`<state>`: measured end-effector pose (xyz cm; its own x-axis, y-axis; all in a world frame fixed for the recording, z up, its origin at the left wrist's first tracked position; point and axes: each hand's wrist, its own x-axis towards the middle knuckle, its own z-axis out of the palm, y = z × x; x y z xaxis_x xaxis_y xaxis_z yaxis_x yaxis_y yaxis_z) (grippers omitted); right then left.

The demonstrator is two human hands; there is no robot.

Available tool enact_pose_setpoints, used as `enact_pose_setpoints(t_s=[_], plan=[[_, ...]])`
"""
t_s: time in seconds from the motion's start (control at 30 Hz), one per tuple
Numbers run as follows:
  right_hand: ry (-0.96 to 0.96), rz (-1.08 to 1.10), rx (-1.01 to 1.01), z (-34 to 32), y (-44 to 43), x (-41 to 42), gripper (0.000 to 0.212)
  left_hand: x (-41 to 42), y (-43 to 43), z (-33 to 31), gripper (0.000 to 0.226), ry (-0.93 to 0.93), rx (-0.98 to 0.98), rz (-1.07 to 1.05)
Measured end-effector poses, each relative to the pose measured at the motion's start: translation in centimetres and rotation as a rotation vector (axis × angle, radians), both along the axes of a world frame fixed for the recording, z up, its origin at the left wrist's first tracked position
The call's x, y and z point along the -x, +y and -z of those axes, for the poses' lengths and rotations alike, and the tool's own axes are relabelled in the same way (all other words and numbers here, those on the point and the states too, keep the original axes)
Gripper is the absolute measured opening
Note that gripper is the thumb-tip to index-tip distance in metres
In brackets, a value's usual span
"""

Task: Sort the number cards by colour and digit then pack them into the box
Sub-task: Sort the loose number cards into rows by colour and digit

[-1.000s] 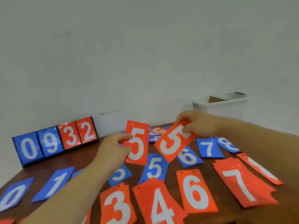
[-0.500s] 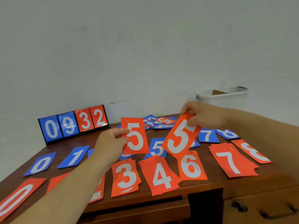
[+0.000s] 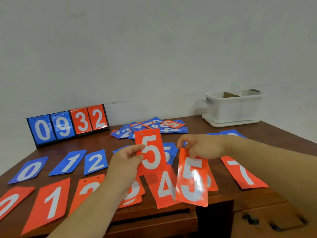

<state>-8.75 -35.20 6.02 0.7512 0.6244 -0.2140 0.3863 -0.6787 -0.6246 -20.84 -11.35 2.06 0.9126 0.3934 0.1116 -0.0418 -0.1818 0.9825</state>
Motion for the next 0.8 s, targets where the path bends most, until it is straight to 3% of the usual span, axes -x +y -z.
enact_pose_setpoints(t_s=[0.07, 0.2, 0.33, 0.53, 0.7, 0.8], plan=[[0.062, 0.011, 0.017, 2.1, 0.6, -0.2, 0.04, -0.7, -1.2, 1.5, 0.033, 0.042, 0.134, 0.037], [0.119, 0.049, 0.04, 4.4, 0.4, -0.5, 0.042, -1.6, -2.8, 3.9, 0.034, 0.096, 0.183, 0.052], [0.046, 0.003, 0.17, 3.6, -1.6, -0.6, 0.032, -2.1, -3.1, 4.1, 0.032, 0.146, 0.157, 0.041], [-0.028, 0.001, 0.178, 2.6, -2.9, -0.7, 0.031, -1.9, -3.4, 3.3, 0.031, 0.158, 0.033, 0.054], [-0.281, -0.109, 0.183, 1.7, -1.6, -1.4, 0.044, -1.7, -3.3, 2.7, 0.03, 0.148, -0.029, 0.025], [-0.325, -0.096, 0.124, 2.9, -0.6, -1.7, 0.055, -1.3, -3.1, 2.5, 0.028, 0.14, -0.063, 0.021]])
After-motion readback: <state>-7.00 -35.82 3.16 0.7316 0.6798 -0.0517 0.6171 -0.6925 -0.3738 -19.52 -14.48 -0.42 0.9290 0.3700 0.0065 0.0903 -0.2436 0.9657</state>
